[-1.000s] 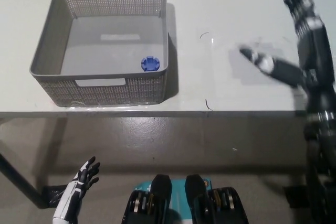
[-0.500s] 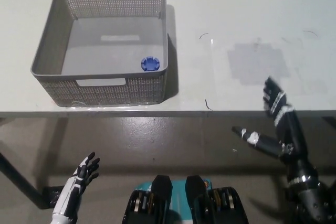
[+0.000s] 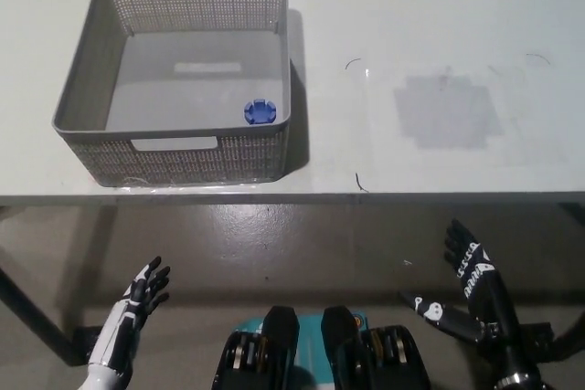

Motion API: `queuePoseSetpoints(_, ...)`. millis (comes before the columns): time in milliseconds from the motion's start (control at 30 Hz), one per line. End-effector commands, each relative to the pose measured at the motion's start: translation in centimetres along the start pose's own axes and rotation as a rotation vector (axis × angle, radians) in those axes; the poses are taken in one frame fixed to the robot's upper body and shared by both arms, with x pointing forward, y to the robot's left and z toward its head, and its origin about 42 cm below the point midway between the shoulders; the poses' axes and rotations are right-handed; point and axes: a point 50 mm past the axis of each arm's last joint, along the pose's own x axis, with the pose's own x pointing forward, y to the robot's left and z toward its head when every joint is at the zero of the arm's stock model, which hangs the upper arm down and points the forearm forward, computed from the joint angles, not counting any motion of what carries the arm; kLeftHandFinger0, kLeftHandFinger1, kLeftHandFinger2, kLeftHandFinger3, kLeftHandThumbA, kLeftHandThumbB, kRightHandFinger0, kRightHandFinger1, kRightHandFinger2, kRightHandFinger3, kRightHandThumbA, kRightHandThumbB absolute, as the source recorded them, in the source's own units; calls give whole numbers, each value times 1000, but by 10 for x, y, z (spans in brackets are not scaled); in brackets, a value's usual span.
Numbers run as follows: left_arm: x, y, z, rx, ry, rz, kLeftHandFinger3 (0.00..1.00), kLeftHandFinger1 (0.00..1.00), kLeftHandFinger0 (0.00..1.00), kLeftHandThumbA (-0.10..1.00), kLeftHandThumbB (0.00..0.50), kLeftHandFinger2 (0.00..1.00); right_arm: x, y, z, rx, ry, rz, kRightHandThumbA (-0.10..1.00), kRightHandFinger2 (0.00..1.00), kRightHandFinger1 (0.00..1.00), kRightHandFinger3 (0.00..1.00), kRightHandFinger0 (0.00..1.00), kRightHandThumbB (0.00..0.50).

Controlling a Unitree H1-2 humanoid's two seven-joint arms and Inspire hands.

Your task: Use the right hand to pick up a chess pieces and put it into a container on the left hand side

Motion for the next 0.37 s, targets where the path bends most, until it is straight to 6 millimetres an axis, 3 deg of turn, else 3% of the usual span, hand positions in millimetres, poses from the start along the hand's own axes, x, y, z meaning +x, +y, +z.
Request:
queuePoseSetpoints(0,-2,7,3,6,-33,-4,1000,1000,1000,1000,241,1000,-3,6,7,-1,-80,26,1000,1000,1000,1000,1000,68)
queuePoseSetpoints(233,-2,11,4,15,-37,10,1000,1000,1000,1000,263,1000,-22,14,5,54,-43,1,1000,1000,1000,1000,1000,96)
queuePoseSetpoints(333,1,13,6,12,-45,13,1000,1000,1000,1000,278,1000,-29,18,3,76,-41,-12,1000,1000,1000,1000,1000,85)
